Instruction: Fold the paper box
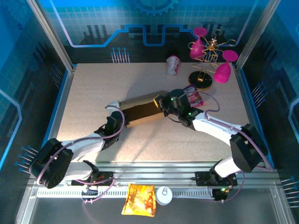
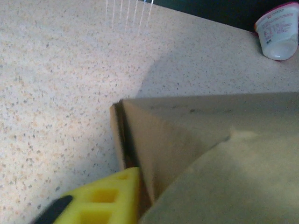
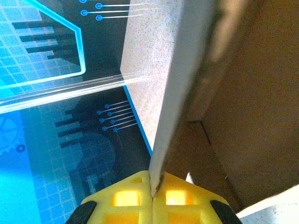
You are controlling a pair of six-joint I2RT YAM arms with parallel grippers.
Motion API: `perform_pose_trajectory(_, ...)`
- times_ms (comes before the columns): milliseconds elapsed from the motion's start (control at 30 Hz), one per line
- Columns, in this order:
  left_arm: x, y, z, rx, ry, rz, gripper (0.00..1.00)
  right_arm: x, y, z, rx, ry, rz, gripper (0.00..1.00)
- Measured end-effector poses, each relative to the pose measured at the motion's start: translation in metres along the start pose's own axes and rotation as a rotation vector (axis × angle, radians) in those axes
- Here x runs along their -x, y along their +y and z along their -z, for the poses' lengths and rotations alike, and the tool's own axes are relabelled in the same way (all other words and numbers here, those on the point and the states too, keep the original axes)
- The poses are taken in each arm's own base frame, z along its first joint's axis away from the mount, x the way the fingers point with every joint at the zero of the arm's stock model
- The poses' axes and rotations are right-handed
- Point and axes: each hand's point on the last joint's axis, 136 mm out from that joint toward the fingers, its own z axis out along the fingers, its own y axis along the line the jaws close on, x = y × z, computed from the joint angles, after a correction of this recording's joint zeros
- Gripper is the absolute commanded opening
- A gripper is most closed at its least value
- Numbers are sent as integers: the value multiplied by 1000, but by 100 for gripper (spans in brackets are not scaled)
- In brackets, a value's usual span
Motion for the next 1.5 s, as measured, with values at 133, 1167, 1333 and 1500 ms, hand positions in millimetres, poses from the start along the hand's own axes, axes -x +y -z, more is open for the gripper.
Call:
perform_pose_trajectory(133, -1, 4, 16, -6, 40, 59, 56, 2, -9, 0, -19, -2, -6, 0)
perform_pose_trajectory(1167, 3, 12, 10, 56, 582, 732, 57, 5, -122, -11, -195, 70, 31, 9)
perform_pose_trajectory(1333, -14, 4, -15, 19, 633, 681, 56, 8, -134, -7, -243, 79, 51, 27)
perform_pose_trajectory(1500, -19, 2, -32, 18, 664, 600, 54, 14, -151, 6, -349, 84, 100, 49)
